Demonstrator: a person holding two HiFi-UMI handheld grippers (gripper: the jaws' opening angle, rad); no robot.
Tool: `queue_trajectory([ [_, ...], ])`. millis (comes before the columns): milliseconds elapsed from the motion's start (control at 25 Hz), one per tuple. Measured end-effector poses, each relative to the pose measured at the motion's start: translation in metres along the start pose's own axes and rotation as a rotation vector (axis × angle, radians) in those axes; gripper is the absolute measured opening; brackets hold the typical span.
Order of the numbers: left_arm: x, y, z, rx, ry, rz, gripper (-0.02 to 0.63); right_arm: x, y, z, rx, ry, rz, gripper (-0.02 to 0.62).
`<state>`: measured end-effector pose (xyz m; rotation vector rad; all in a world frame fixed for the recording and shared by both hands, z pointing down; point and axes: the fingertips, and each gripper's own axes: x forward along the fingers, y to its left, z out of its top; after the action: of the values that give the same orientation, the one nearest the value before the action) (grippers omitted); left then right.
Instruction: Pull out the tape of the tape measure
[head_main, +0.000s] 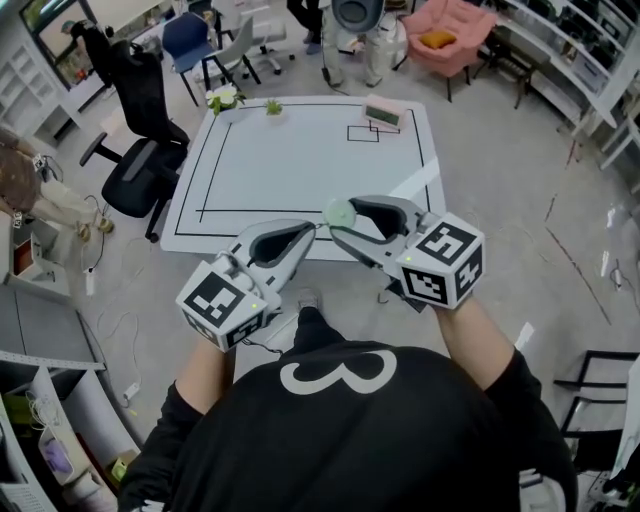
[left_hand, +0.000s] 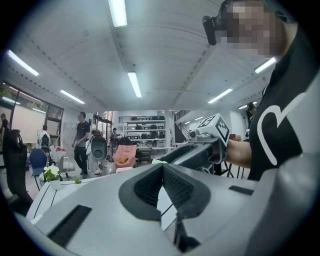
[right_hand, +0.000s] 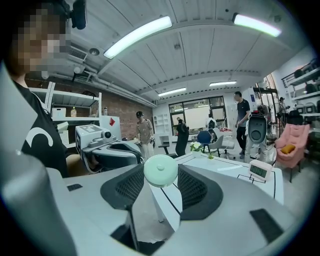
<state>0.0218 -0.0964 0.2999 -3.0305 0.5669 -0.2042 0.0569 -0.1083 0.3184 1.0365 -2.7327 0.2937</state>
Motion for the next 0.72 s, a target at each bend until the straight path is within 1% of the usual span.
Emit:
queue_trajectory([
  [120,0.001,0.002,0.002,-0.048,-0.008,-0.004,0.002,-0.004,-0.005,0.000,0.008,-0.008,-0.016,0.219],
  [320,-0.004,0.005,0.004,-0.102,-0.024,0.005,0.000,-0.014,-0.013,-0.004,0.022,-0.022,-0.053,0.219],
  [520,-0.010,0.008,0.003,-0.132,-0.030,0.017,0.000,-0.020,-0.017,-0.009,0.022,-0.017,-0.075,0.219],
  [720,-0.013,0.017,0.000,-0.144,-0.028,0.039,0.000,-0.026,-0.029,-0.016,0.008,-0.002,-0.120,0.219],
])
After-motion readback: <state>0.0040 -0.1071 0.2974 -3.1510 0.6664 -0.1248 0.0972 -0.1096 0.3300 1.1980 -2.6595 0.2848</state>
